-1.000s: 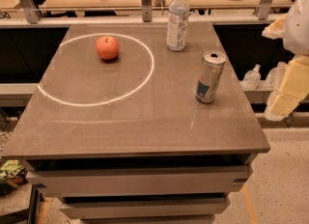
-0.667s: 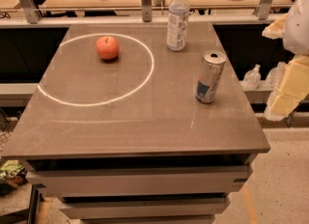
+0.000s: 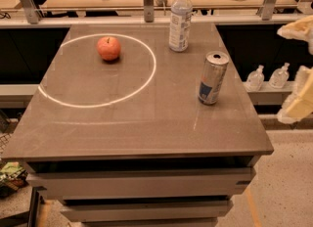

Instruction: Move redbull can near blue plastic bottle

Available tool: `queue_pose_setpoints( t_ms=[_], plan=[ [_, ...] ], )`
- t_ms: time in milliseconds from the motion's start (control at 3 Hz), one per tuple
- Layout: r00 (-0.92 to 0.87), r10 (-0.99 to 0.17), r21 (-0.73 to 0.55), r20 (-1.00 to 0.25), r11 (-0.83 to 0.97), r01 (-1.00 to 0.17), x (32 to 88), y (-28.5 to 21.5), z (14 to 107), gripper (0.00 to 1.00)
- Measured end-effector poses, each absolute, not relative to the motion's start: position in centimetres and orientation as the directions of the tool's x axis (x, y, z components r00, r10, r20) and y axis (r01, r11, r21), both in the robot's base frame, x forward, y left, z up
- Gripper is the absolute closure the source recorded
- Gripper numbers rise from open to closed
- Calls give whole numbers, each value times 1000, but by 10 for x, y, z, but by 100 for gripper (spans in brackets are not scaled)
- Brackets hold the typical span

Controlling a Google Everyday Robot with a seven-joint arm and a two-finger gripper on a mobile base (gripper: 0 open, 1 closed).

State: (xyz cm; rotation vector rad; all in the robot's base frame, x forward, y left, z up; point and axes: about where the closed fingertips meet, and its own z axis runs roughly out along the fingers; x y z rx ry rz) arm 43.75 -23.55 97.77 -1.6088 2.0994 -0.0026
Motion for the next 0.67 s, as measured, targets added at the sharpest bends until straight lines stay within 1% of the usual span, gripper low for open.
queue_pose_setpoints(
  t_ms=[333,667],
  plan=[
    [-127,-842,-324,-525,335,-885,436,-264,961,0],
    [-70,-735,-287,-674,347,-893,428,-267,944,0]
  ],
)
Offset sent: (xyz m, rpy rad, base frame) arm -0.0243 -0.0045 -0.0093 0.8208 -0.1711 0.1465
